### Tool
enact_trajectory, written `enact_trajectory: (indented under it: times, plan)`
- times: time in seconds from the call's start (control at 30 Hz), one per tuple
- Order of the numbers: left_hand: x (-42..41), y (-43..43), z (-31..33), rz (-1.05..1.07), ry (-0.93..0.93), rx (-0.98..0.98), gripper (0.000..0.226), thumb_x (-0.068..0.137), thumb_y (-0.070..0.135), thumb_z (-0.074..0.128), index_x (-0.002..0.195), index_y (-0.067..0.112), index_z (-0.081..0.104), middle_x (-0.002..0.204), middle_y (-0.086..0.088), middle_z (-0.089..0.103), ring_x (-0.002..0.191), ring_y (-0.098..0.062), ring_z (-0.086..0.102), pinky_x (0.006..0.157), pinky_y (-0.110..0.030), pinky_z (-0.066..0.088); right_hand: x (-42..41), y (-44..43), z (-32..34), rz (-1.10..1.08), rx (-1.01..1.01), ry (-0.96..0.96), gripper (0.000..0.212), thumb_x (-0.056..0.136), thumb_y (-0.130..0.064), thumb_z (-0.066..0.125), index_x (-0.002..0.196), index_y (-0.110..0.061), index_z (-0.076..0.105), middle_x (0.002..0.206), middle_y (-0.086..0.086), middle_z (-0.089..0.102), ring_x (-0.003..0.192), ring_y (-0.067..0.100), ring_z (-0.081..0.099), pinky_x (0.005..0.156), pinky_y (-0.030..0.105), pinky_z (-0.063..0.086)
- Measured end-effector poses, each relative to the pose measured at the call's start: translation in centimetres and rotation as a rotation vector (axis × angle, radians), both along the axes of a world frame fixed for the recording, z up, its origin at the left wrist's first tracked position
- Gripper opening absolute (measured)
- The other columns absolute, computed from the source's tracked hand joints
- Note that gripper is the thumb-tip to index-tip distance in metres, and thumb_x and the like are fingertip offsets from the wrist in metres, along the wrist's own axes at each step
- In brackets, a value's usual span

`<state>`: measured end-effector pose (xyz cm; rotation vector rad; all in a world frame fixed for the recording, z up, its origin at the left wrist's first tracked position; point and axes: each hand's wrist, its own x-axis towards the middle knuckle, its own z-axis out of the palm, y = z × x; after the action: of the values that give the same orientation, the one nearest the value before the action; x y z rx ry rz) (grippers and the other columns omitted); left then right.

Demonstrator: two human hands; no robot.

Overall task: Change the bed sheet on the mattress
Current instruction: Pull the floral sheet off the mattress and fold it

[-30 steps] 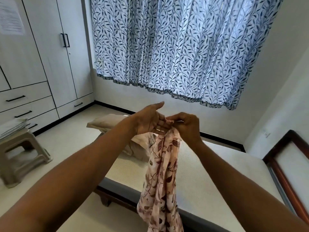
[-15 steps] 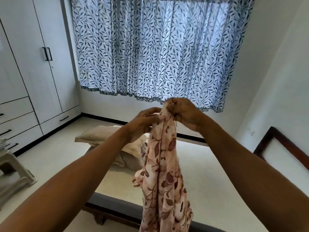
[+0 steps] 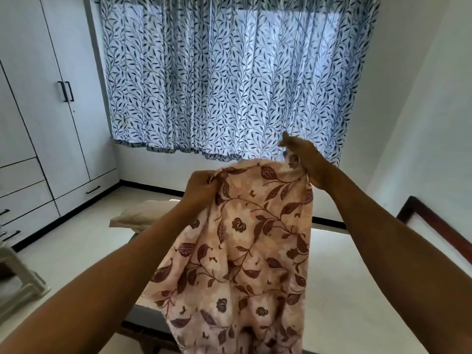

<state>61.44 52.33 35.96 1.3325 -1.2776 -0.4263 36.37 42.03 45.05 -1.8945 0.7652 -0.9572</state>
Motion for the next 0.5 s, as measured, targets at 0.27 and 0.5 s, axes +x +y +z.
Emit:
enact_trajectory:
  times: [0.27, 0.5]
  plan:
    - [2.3, 0.2, -2.0, -0.114, -0.647, 0.275, 0.042, 0.079, 0.046, 0.067, 0.054, 0.013, 0.059, 0.048, -0.002, 0.055, 0.048, -0.011, 0.053, 0.051, -0.028, 0.034, 1.6, -0.9, -1.9, -0.101, -0.49, 0.848, 0.032, 0.071, -0.042, 0.054, 0.057, -0.014, 0.061, 0.058, 0.0, 0.054, 0.062, 0.016, 0.052, 0.067, 0.033, 0.038]
    - [4.7, -0.1, -6.4, 0.047, -0.714, 0.48, 0.027, 0.073, 0.033, 0.056, 0.057, 0.011, 0.054, 0.059, -0.013, 0.055, 0.069, -0.032, 0.061, 0.055, -0.034, 0.03, 2.0, -2.7, -0.6, -0.556, -0.364, 0.076, 0.026, 0.081, -0.015, 0.062, 0.056, -0.019, 0.056, 0.057, 0.002, 0.054, 0.06, 0.019, 0.052, 0.053, 0.028, 0.036]
